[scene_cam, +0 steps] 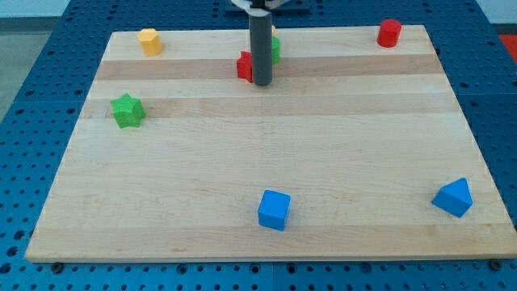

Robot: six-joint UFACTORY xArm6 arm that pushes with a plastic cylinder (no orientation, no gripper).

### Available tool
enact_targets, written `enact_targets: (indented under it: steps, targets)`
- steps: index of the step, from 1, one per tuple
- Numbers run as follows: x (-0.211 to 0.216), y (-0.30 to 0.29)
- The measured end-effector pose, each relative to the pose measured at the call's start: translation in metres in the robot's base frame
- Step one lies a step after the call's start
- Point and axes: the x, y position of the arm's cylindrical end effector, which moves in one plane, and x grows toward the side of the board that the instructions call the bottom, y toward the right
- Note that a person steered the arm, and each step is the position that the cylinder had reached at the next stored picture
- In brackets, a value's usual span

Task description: Point at the green star

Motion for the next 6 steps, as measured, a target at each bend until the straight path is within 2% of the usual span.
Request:
enact_targets:
  steps: [1,3,4,5,6]
  targets:
    - [0.065,-0.023]
    - [0.115,-0.171]
    - [0.114,-0.234]
    - [0.099,-0.248]
    - [0.085,-0.235]
